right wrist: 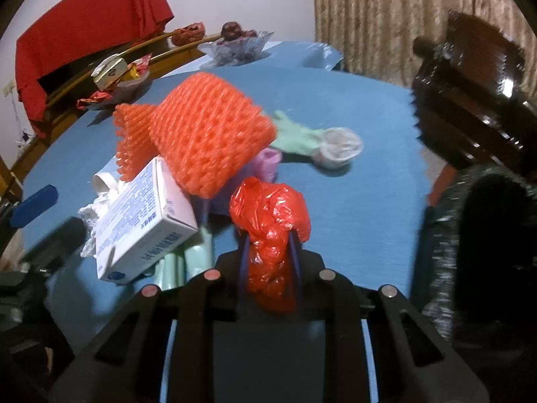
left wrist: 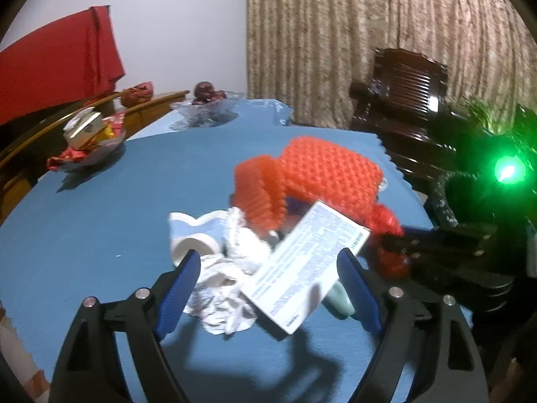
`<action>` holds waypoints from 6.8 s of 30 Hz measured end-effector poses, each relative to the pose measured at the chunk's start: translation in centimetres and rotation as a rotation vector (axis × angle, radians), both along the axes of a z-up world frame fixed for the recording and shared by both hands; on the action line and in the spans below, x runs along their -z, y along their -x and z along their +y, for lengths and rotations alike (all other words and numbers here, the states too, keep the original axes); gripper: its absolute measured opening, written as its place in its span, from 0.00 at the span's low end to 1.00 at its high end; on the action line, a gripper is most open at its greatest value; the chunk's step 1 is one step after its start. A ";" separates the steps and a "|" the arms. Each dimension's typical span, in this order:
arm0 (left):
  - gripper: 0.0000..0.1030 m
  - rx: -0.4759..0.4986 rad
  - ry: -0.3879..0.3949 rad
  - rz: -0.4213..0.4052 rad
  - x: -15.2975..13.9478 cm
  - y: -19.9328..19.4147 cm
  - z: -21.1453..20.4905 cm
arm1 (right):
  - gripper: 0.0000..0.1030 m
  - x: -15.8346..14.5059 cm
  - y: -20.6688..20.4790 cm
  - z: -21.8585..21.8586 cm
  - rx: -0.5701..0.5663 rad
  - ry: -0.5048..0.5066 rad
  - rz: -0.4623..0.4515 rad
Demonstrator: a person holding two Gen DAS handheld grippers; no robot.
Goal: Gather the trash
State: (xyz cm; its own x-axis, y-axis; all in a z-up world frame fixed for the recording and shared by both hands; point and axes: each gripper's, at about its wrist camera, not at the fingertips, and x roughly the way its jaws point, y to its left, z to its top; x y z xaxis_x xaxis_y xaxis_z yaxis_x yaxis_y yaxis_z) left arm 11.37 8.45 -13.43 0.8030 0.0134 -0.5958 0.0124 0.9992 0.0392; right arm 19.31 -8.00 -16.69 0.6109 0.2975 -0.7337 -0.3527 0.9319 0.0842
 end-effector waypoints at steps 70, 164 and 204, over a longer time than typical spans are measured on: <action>0.62 0.584 0.152 0.121 -0.8 -5.3 -27.6 | 0.53 -1.8 11.2 -27.6 0.610 -0.007 -0.030; 0.10 0.008 0.098 -0.040 -2.9 -6.6 1.8 | 0.08 -8.3 0.1 -2.6 -0.037 -0.190 -0.133; 0.09 0.130 0.122 0.049 -1.1 -1.3 -1.3 | 0.79 -2.3 2.7 -3.6 0.052 -0.061 -0.013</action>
